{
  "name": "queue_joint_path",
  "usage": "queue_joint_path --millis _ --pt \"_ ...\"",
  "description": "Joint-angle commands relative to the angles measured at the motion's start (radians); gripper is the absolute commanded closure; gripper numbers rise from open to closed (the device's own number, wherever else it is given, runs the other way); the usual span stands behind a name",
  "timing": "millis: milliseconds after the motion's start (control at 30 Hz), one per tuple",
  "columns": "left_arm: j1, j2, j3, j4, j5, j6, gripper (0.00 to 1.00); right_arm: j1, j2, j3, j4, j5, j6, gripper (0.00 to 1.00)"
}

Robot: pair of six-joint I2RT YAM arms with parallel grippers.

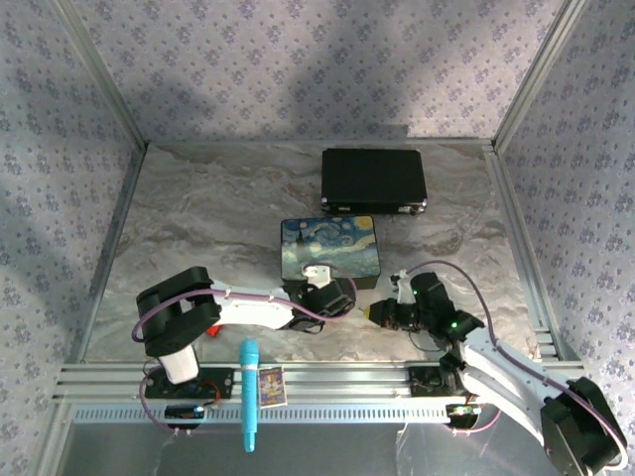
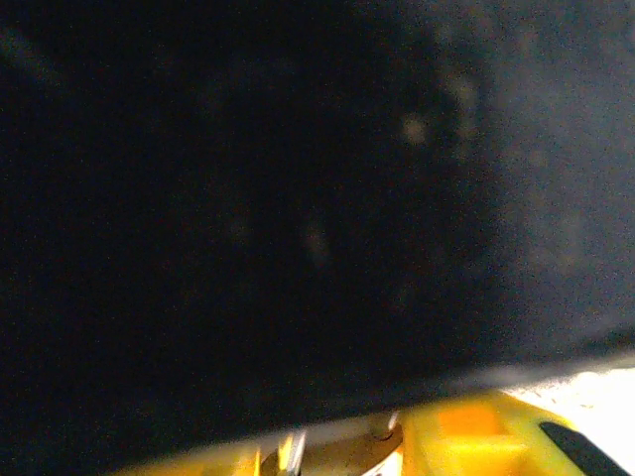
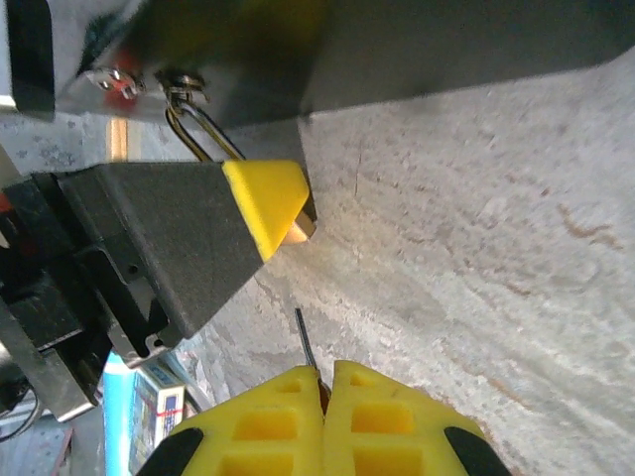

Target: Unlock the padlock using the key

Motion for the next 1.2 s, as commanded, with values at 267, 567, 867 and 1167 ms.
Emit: queue_joint_path --millis 267,567,867,1167 --pt "0.04 -0.013 -0.045 0.105 0.148 -0.106 0.9 0.055 0.182 -0.04 0.283 0.008 0.179 1.0" --pt "0.084 -0.076 -0.057 0.134 0.202 -0.168 0.95 -0.01 0.219 -0.059 0.368 -0.09 0.257 1.0" --pt "0.102 -0.062 -0.105 0.263 0.262 -0.36 0.95 -0.047 0.173 -0.071 0.377 -0.126 0.263 1.0" --pt "0.104 -0.055 -0.11 0.231 0.229 -0.417 0.97 -0.106 0.207 -0.071 0.343 -0.15 0.23 1.0"
